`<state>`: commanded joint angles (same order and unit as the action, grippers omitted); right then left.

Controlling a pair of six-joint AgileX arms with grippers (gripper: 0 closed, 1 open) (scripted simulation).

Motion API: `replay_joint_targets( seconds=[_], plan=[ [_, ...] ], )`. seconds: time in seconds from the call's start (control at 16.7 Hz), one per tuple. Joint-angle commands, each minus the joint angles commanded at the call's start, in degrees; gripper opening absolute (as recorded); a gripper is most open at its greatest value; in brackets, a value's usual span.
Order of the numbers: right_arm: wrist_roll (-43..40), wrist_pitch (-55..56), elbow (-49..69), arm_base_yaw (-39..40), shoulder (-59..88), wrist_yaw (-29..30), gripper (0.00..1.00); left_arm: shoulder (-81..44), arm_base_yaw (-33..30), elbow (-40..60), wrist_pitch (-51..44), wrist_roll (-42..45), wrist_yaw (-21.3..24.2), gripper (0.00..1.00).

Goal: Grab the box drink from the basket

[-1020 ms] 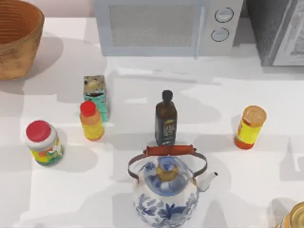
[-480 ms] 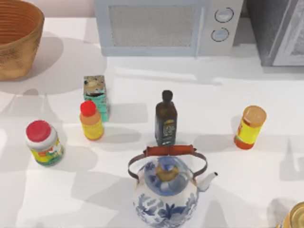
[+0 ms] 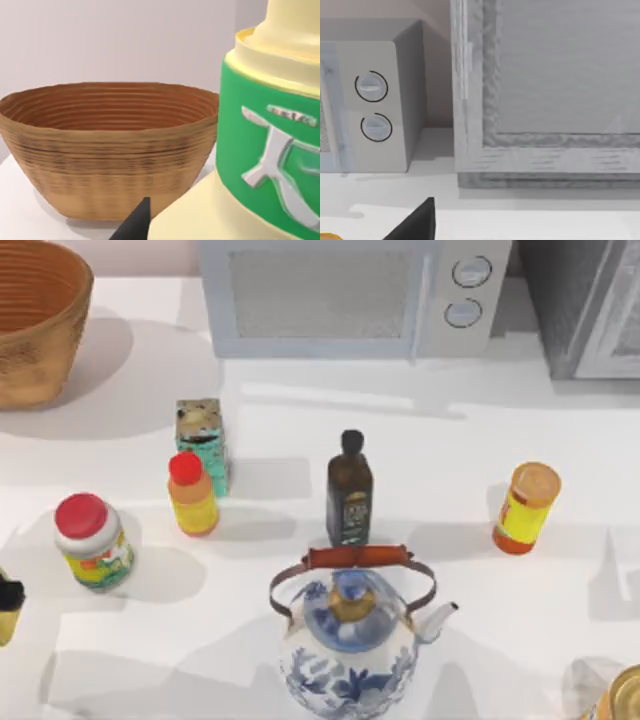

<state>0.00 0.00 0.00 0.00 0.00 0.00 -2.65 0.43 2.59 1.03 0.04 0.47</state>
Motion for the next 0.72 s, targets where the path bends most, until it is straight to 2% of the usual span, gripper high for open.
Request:
replay_joint_targets(
  seconds=[0.48, 0.6, 0.72],
  plan=[
    [0.00, 0.00, 0.00, 0.00, 0.00, 0.00, 1.00, 2.27, -0.29, -2.56, -0.89, 0.06, -0.54, 0.00],
    [0.00, 0.00, 0.00, 0.00, 0.00, 0.00, 1.00, 0.45, -0.91, -2.45, 0.44, 0.05, -2.41, 0.00],
    [0.00, 0.00, 0.00, 0.00, 0.00, 0.00, 1.00, -3.17, -2.24, -1.89, 3.59, 0.15, -6.41, 0.00]
  ],
)
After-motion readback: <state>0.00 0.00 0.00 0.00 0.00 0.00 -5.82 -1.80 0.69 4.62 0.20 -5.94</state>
